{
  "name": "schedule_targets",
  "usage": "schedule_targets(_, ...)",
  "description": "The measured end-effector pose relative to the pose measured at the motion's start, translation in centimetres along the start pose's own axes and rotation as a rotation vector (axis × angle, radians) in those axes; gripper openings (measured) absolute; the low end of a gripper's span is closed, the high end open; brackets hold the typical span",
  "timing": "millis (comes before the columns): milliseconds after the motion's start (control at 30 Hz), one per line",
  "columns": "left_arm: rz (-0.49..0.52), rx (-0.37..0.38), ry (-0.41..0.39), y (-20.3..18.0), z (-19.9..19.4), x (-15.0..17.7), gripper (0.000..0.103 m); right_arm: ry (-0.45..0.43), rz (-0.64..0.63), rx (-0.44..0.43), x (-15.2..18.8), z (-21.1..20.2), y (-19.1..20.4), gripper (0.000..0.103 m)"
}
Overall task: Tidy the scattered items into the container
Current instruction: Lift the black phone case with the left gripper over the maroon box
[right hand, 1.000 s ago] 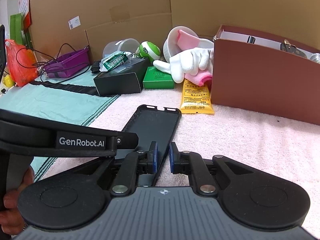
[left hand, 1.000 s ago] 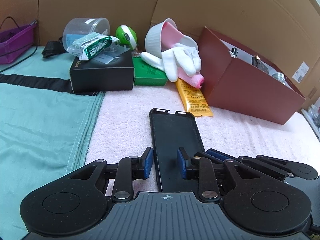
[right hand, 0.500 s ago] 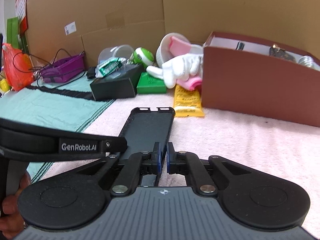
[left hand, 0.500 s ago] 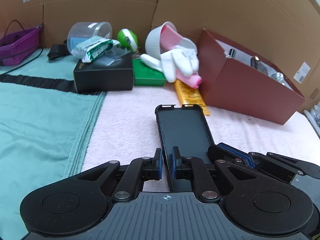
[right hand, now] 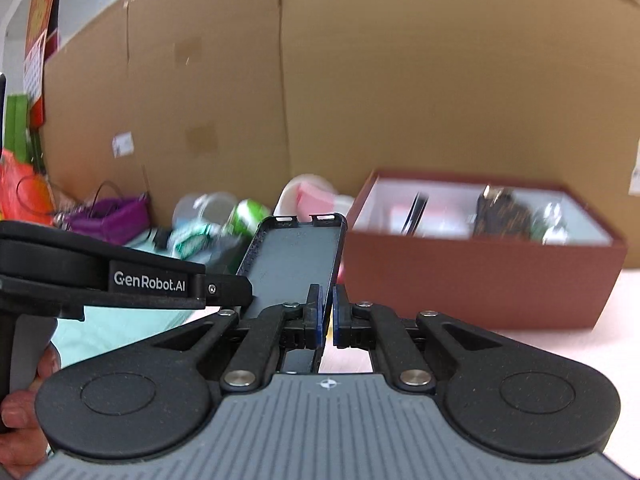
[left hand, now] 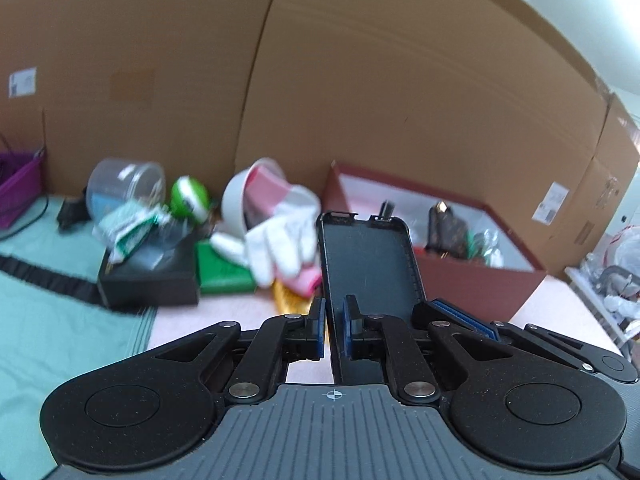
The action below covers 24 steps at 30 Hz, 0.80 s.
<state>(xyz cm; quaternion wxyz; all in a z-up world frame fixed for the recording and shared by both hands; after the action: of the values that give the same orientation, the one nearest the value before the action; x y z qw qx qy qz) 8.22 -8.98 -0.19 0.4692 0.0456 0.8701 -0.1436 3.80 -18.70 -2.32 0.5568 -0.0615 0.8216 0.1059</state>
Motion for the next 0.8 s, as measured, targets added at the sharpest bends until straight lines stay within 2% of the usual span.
schedule_targets(167,0.016,0.034,-0.049,-1.9,0.9,-3.0,0.005,-0.07,-0.005,0.036,-2.8,0.0,-1.9,0.006)
schedule_targets(400,0.038,0.073,-0.082,-3.8,3.3,-6.3,0.005,-0.112,0.001,0.072,-6.2,1.8,-4.8,0.005)
schedule_targets(567,0.066,0.084,-0.078,-4.8,6.2,-7.7,0.005,-0.112,0.018,0.103,-7.6,3.9,-7.2,0.005)
schedule_targets(800,0.07,0.087,-0.044,-5.0,10.5,-8.4,0.005,-0.075,0.07,0.113,-7.4,7.5,-10.0,0.005)
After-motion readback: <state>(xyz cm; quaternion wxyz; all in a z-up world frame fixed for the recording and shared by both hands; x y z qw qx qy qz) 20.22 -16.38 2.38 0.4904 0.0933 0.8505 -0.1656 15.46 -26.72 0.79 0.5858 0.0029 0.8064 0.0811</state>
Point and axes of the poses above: each gripper's, at about its wrist camera, not at the fingertips, and z roughly the way its jaws point, y to its left, x to its underside, the point moved 6 cm from there along z, roughly the way its jaws point, and after that the axes turned 5 degrees about -x, right-handed, at the moved point
